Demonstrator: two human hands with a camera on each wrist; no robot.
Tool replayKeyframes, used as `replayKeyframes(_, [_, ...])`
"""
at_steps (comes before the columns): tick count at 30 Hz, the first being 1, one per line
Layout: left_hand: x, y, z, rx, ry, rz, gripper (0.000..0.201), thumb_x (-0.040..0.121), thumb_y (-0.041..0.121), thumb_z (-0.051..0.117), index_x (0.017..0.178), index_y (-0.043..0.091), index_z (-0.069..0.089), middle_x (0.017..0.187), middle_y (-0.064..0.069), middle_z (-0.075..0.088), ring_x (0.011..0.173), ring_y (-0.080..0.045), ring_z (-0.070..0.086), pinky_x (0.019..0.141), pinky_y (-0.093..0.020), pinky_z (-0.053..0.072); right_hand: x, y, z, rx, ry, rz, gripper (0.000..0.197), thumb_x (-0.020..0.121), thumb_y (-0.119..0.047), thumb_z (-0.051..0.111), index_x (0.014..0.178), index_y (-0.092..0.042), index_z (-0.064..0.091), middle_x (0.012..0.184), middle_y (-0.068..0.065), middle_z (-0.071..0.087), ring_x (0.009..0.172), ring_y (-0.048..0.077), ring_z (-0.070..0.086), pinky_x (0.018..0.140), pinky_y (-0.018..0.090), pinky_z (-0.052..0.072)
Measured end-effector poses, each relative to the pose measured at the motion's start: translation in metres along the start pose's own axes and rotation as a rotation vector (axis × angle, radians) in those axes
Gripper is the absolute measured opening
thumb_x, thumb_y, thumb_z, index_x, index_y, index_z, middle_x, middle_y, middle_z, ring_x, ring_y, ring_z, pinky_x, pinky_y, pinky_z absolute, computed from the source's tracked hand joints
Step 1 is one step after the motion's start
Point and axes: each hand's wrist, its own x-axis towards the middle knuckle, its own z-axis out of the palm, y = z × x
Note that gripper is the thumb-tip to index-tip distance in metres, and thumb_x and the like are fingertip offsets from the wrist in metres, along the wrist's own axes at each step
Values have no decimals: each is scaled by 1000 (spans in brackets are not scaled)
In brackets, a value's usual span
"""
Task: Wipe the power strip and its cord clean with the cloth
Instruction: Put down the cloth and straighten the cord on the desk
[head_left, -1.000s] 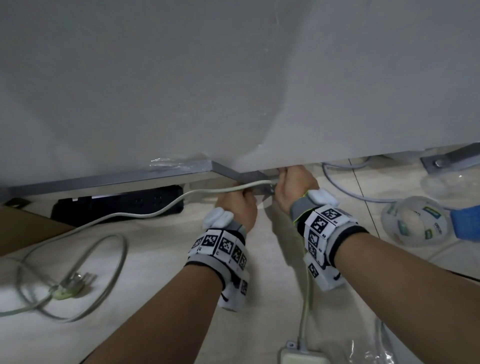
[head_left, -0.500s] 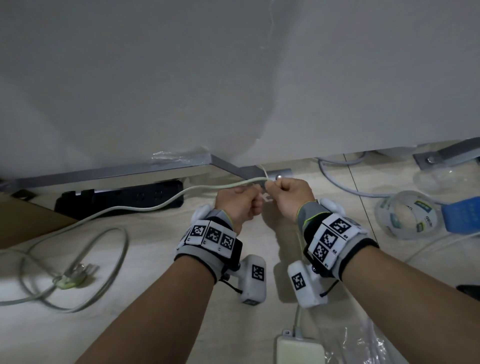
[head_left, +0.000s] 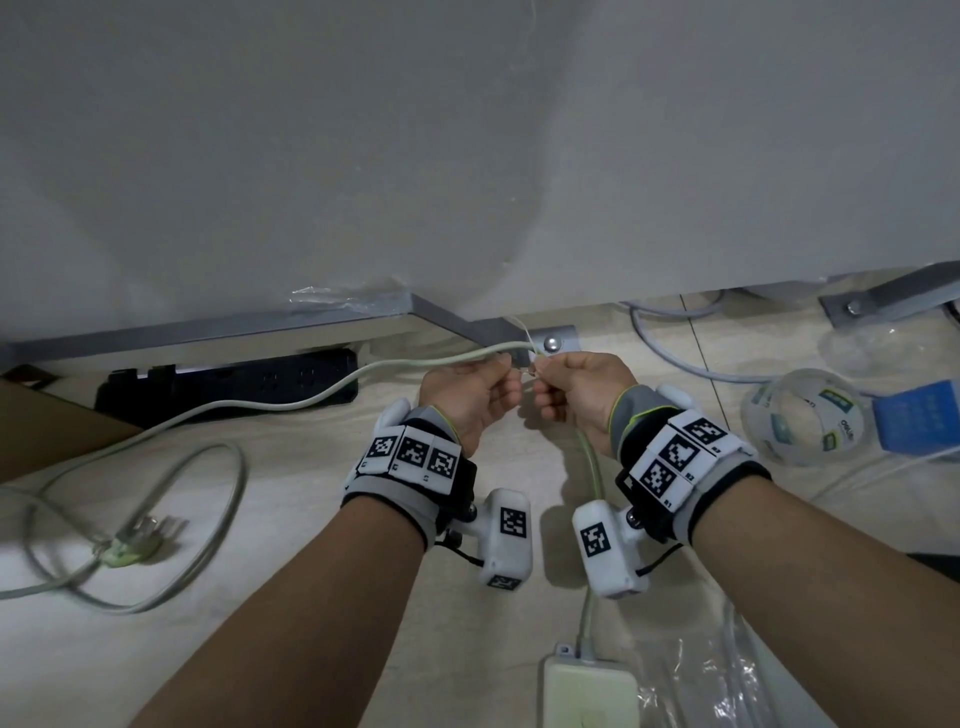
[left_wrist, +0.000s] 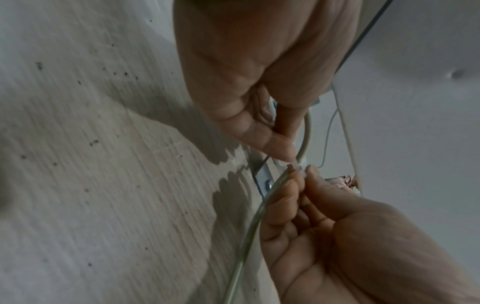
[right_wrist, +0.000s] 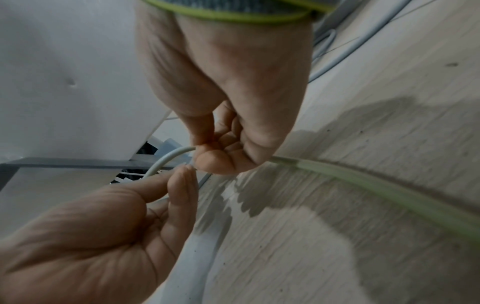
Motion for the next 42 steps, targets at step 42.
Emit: replayKeyframes(42, [-2,-4,-1,-28,-23,33,14,88,7,65,81,-4,66,63,-9,67,51,-12,63,55,-20,56,-2,-4,5,44,-19,76,19,93,-12,58,78,-2,64,60,7,58,49,14,53,43,21,48])
